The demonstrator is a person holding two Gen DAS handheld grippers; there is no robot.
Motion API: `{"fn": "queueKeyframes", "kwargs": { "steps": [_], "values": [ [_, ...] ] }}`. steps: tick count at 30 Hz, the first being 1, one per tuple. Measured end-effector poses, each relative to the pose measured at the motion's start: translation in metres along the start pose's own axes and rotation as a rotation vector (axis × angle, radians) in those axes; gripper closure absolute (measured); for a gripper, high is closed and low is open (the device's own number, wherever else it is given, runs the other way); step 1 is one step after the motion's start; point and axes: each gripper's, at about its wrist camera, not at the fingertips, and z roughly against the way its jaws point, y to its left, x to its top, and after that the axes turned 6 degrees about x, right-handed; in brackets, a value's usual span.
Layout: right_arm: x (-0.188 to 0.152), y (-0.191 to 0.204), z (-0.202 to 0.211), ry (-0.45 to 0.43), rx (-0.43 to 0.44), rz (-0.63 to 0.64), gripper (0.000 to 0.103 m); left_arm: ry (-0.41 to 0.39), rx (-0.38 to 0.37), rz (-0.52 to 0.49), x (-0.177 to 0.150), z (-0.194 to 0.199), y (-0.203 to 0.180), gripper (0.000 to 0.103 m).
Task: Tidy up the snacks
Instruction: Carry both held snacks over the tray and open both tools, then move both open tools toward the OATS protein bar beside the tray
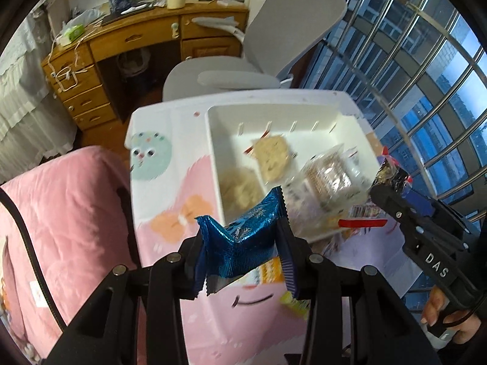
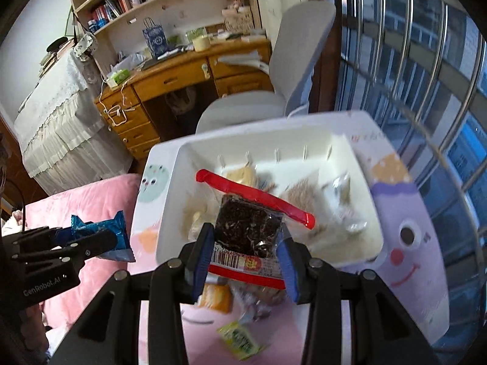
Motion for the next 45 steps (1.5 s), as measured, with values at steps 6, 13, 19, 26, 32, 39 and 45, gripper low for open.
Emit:
{"fn": "queueKeyframes", "kwargs": {
  "steps": [6, 13, 19, 26, 32, 39, 45],
  "values": [
    [0.009, -0.020, -0.012, 0.016, -0.006, -0.003, 0.062, -0.027, -0.050, -0.014, 0.017, -0.012, -0.018, 0.063],
    [0.010, -0.036, -0.026, 0.061, 0.020, -0.024, 0.056, -0.016, -0.080, 0.044, 0.022, -0.026, -0.021, 0.036],
    [0.005, -0.039, -0.021, 0.067, 0.015, -0.034, 0.053, 0.016, -0.063, 0.074, 0.011, -0.028, -0.011, 0.034],
    [-0.007, -0.037, -0.004, 0.049, 0.005, -0.049, 0.050, 0.011, -0.037, 0.115, -0.012, -0.010, 0.007, 0.029],
    [-0.029, -0.031, 0.019, 0.028, 0.000, -0.054, 0.050, 0.026, -0.012, 0.137, -0.045, 0.003, 0.021, 0.029],
    [-0.065, -0.025, 0.040, 0.021, -0.037, -0.049, 0.050, 0.038, -0.040, 0.164, -0.082, 0.015, 0.032, 0.029],
    [-0.094, -0.021, 0.054, 0.028, -0.061, -0.048, 0.050, 0.047, -0.071, 0.189, -0.109, 0.019, 0.035, 0.029]
  ]
}}
